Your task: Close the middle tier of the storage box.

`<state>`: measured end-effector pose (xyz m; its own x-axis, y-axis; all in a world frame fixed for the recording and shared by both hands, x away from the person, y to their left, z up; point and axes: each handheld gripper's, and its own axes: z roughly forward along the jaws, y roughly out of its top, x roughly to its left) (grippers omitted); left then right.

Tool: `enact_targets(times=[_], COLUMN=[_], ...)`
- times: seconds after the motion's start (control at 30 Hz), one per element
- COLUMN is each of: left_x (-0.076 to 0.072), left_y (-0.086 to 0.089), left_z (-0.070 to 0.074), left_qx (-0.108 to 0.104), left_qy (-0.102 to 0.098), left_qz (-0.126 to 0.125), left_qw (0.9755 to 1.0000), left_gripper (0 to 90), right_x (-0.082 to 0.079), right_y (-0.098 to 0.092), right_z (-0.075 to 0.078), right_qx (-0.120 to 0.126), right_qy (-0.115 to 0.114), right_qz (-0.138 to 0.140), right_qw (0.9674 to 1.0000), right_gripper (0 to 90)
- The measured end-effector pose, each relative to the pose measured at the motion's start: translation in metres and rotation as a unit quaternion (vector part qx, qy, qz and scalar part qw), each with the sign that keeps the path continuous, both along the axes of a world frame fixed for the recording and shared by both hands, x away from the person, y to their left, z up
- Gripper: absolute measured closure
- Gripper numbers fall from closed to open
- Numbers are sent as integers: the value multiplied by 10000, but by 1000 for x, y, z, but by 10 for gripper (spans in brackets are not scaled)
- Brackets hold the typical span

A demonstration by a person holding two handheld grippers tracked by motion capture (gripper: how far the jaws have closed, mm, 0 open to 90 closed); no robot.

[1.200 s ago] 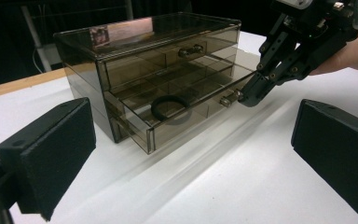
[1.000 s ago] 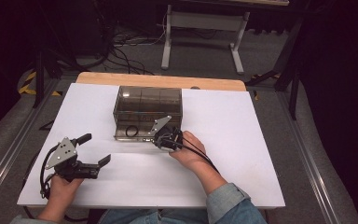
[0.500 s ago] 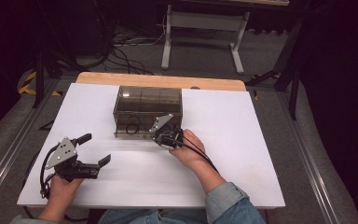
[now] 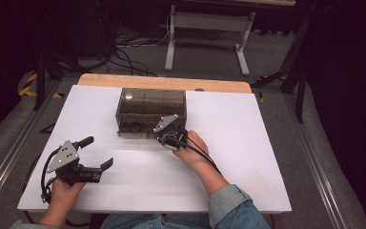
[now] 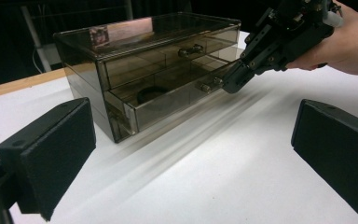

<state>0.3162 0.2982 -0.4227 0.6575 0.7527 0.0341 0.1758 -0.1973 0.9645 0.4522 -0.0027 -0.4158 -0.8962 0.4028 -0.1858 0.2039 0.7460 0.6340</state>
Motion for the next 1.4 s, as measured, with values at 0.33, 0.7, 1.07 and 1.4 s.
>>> enact_targets(times=[0.33,0.7,1.07,1.4], left_x=[0,0,0,1], left_y=[0,0,1,1], left_z=[0,0,0,0], left_qx=[-22,-26,-16,-36], left_qy=[17,9,-8,-1], left_qz=[-1,2,3,-5], left_qw=[10000,10000,10000,10000], left_gripper=[5,5,5,4], right_x=[8,15,19,10], right_y=[-1,2,1,-4], right_z=[0,-1,-4,9], right_qx=[132,156,199,270], right_qy=[-157,-365,-411,-93], right_qz=[-254,-526,-796,-414], right_qw=[9995,9978,9958,9987], right_gripper=[895,899,900,708])
